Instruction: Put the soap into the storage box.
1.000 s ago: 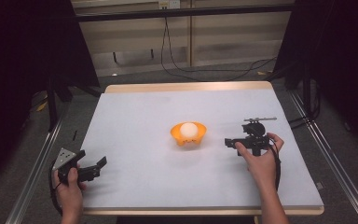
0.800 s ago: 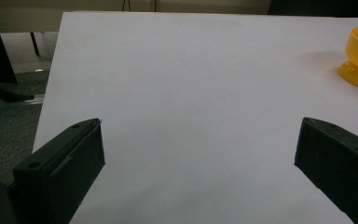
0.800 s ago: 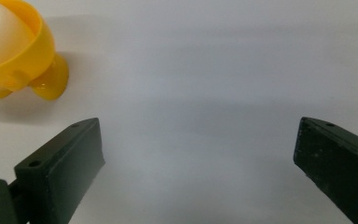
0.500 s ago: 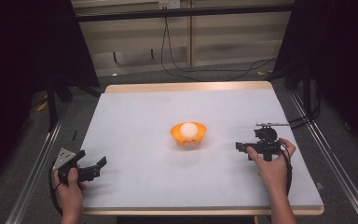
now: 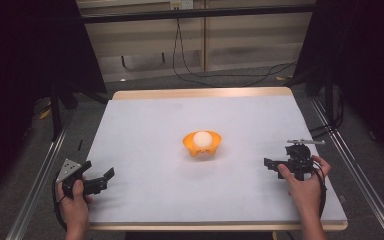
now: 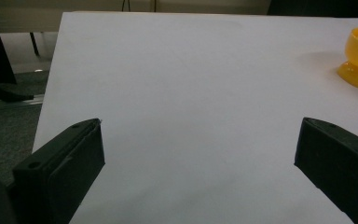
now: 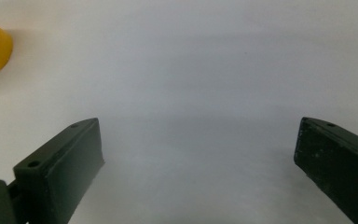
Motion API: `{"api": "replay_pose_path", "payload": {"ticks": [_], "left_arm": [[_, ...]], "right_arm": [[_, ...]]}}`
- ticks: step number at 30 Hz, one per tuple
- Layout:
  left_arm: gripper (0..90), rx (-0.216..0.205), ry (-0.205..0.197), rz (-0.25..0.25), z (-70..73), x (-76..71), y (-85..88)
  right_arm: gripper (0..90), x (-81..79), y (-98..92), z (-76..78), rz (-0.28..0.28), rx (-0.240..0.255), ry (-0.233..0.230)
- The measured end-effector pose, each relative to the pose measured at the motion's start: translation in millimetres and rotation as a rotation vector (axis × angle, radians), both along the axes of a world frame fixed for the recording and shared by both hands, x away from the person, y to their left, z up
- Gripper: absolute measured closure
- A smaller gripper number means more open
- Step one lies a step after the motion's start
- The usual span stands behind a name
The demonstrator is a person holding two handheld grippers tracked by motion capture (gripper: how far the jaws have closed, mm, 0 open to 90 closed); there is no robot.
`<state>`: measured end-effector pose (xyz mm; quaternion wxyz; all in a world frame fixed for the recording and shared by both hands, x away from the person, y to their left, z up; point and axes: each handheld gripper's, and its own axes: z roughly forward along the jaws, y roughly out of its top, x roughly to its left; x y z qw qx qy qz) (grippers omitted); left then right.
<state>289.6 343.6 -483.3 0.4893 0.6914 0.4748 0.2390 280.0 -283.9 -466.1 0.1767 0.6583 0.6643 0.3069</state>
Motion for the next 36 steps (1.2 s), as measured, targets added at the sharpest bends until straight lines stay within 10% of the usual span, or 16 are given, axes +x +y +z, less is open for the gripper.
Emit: {"api": "replay_pose_path", "payload": {"ticks": [36], "left_arm": [[1.1, 0.010, -0.004, 0.003, 0.2, -0.1, 0.4]], "right_arm": [[0.8, -58.9, -73.6, -7.9, -0.103, -0.018, -0.051]]}}
